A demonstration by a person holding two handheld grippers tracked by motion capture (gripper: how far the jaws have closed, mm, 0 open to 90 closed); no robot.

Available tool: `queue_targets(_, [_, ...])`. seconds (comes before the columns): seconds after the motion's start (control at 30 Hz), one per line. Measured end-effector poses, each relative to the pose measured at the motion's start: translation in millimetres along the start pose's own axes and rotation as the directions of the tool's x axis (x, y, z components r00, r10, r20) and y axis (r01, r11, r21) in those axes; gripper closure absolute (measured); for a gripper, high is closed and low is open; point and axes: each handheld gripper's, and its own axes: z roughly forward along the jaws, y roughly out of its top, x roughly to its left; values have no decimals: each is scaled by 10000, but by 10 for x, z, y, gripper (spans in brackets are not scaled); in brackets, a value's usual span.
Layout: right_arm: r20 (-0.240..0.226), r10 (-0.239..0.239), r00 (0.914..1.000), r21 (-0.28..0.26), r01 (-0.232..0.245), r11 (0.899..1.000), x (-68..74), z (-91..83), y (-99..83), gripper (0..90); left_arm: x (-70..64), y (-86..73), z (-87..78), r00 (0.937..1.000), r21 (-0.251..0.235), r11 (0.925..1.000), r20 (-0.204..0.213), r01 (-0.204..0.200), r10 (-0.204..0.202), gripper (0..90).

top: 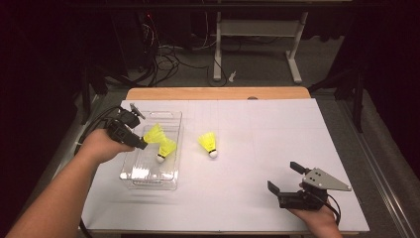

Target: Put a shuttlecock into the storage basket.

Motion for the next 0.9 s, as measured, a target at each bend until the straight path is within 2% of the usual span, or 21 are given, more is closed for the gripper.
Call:
queue_targets(0.43, [22, 48, 10000, -43, -48, 10000, -7, -2, -4, 7, 87, 45, 82, 9994, 91, 9994, -143, 323, -322, 627])
queue_targets(0.9, [19, 25, 10000, -2, -25, 10000, -10, 2, -7, 7, 129, 54, 170, 9986, 185, 9988, -255, 458, -454, 627])
